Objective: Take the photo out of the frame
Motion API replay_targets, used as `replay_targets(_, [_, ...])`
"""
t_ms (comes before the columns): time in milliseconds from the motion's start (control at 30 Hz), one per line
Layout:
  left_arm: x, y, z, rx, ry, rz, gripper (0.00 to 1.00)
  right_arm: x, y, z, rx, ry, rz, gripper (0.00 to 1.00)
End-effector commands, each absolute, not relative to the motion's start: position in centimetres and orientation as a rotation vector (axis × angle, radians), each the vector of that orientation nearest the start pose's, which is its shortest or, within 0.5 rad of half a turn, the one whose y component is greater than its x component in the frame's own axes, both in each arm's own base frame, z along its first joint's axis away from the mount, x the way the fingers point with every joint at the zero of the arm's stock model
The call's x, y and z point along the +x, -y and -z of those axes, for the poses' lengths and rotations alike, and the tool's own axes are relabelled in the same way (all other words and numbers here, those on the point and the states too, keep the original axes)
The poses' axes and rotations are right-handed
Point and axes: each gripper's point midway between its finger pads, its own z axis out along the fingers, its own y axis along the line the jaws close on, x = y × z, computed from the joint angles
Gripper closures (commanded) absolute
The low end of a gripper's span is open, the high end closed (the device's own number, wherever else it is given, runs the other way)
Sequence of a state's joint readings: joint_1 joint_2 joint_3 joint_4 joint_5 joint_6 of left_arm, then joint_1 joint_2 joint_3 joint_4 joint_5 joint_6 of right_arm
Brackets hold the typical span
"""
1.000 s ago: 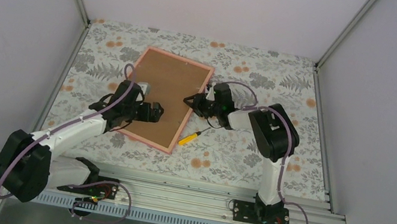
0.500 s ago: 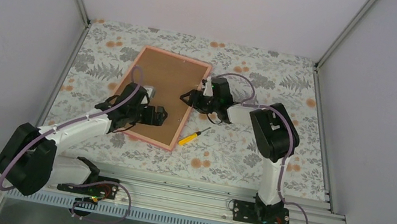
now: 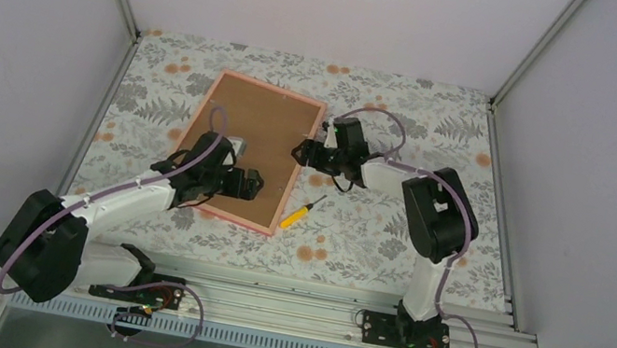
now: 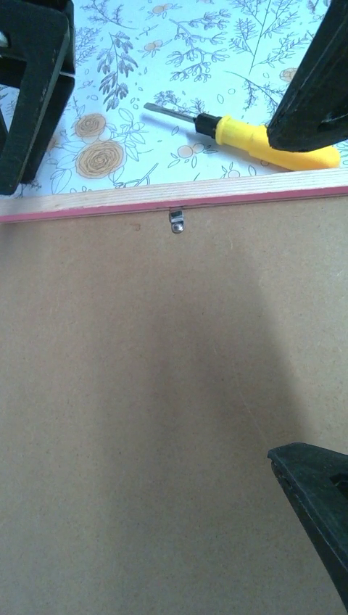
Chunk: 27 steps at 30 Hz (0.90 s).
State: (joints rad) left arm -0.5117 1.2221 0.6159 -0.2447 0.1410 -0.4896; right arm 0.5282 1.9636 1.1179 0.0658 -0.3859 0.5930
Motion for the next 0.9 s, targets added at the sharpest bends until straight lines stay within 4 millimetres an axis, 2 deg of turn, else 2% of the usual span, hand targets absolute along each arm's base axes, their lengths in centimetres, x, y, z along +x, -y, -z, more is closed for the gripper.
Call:
replay_targets(0, [26.8,18.8,-9.0,0.121,-2.506,0.641,0.0,39.0,-28.2,-6.1,-0.179,-2.494,-0.818,0.2])
replay_targets(267, [25.7,21.5,-8.3,0.271,-2.537,0.633,0.01,35.9,-24.0,-5.7,-0.181,-2.513,-0.659,0.16])
replay_targets(333, [25.4,22.7,-8.3,0.341,-2.54,0.594,0.01,35.3,-22.6,-5.5,-0.163,-2.512,-0.617,0.15])
replay_targets(667, [23.2,29.3,-7.7,0.718,-2.496,0.349,0.04,33.1,-16.5,-7.1,-0.038,-2.438,-0.555,0.1])
replay_targets(867, [22.5,32.1,-6.4,0.878,-2.477,0.248,0.1,32.0,-13.7,-7.4,0.021,-2.41,-0.541,0.1])
